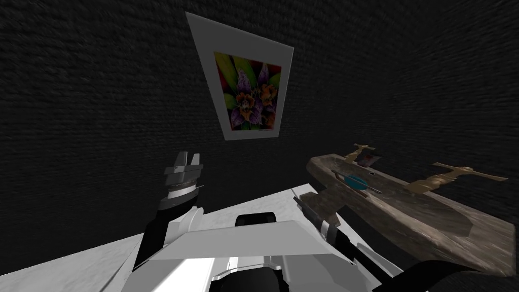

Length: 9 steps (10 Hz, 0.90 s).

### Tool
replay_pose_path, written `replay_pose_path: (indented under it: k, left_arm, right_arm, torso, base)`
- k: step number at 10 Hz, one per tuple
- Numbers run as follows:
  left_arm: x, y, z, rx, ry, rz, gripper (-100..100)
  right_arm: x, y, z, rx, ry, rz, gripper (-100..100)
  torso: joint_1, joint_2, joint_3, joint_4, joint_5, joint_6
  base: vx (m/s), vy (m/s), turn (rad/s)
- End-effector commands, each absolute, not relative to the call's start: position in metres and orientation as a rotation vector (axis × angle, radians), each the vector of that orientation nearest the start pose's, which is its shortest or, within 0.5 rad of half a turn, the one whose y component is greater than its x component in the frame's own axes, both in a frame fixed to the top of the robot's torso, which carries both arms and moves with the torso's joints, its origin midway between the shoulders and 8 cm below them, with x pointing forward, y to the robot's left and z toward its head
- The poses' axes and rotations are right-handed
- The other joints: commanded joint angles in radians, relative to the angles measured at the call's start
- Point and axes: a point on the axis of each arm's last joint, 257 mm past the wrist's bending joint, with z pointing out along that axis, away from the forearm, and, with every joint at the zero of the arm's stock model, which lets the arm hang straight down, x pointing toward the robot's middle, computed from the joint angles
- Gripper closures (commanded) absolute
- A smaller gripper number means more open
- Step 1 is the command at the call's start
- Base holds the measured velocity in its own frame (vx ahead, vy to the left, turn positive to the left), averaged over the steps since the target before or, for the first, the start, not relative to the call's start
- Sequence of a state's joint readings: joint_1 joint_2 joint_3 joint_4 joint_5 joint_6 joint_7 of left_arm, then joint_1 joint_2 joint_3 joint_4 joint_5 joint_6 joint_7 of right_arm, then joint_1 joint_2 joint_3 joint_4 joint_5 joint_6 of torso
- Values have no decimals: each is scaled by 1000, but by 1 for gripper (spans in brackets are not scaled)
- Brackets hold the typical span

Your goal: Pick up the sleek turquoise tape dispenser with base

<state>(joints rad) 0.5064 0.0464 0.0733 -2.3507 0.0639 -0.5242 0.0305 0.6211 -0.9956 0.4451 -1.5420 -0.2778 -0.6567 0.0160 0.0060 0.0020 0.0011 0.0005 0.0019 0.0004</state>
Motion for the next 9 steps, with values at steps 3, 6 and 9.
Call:
replay_pose_path:
  k: [3,6,9]
  left_arm:
    - [319,299,60,-588,541,-1321,0]
    - [319,299,60,-588,541,-1321,0]
    - [319,299,60,-588,541,-1321,0]
  right_arm:
    - [198,-393,-406,796,2113,911,-100]
    - [143,-444,-435,790,2294,734,-100]
    - [138,-462,-434,778,2317,685,-100]
  torso:
    - [1,-1,-1,0,0,0]
    - [0,-2,-1,0,0,1]
    - [-2,1,0,0,0,1]
  base:
    - [41,105,153]
    - [55,104,173]
    - [16,47,24]
